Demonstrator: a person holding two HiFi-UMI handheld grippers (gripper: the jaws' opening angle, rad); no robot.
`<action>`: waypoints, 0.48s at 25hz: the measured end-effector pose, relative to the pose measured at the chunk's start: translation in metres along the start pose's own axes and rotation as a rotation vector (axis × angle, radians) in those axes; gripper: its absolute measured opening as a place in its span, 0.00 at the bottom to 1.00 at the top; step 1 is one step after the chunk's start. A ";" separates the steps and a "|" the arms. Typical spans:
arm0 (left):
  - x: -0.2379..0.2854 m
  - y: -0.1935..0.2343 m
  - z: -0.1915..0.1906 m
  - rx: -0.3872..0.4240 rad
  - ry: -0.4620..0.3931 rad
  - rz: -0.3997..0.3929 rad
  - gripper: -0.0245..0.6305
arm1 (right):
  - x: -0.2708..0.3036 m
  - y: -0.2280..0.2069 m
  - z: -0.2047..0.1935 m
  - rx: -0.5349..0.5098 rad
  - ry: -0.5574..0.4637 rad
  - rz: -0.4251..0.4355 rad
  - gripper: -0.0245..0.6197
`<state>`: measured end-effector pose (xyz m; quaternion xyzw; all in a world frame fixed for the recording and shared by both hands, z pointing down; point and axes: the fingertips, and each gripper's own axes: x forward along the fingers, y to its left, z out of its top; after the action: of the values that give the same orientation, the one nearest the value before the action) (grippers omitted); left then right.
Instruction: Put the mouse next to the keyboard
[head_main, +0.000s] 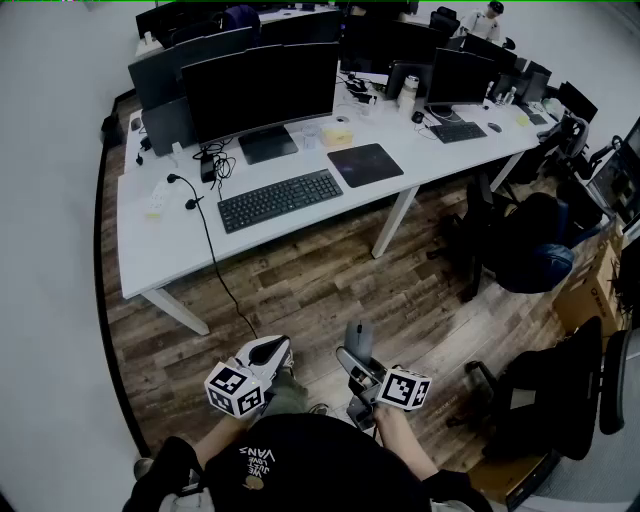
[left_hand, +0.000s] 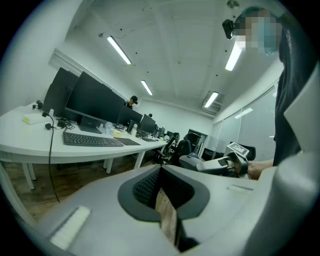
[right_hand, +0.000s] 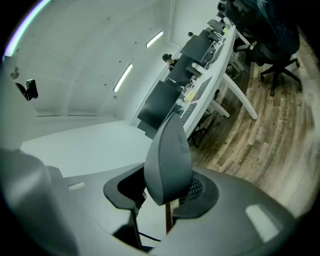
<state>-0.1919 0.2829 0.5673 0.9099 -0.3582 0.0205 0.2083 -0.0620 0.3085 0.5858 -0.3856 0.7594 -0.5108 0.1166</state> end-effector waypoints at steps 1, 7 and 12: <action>0.002 0.000 0.002 -0.004 -0.003 -0.001 0.04 | 0.002 -0.001 0.002 -0.006 0.004 -0.001 0.30; 0.018 0.010 0.013 -0.030 -0.018 -0.012 0.04 | 0.017 0.001 0.017 -0.005 0.005 0.017 0.30; 0.032 0.035 0.029 -0.057 -0.037 0.009 0.04 | 0.039 0.011 0.047 -0.019 -0.013 0.071 0.30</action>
<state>-0.1949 0.2277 0.5596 0.9022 -0.3665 -0.0059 0.2273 -0.0667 0.2505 0.5633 -0.3631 0.7767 -0.4965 0.1358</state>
